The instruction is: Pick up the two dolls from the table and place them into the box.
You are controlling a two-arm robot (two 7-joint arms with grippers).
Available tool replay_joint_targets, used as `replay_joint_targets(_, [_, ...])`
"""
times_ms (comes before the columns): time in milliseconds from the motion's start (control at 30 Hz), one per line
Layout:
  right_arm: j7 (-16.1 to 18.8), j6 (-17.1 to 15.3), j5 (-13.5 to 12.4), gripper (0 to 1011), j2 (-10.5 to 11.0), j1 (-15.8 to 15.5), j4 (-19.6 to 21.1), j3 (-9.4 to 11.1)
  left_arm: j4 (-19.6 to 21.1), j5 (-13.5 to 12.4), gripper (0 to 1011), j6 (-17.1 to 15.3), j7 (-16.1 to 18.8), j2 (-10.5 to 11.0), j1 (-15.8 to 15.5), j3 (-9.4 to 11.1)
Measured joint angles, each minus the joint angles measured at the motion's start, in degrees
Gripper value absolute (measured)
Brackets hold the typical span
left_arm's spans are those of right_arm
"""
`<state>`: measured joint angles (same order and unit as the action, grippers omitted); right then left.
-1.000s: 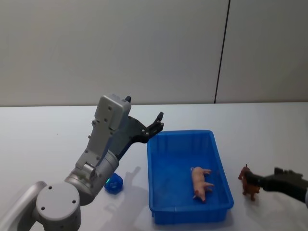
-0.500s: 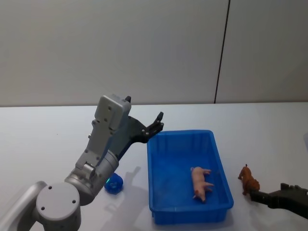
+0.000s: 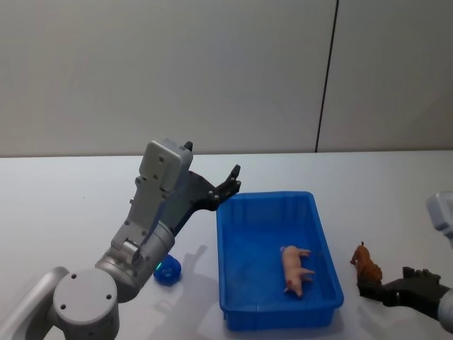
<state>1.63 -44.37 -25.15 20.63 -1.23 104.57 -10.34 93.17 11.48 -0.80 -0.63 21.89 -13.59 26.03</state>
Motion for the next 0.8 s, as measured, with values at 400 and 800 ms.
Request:
replay_joint_targets(400, [1.3,-1.3,4.0,1001,-2.5,3.9,-5.5,-1.8,0.0,0.0,1001,0.0,0.0,0.0,0.0,0.0])
replay_joint_targets(800, [3.5,-0.1,8.1,1001,-4.5,7.3,-10.0,-3.3,0.0,0.0,1001,0.0,0.0,0.0,0.0,0.0])
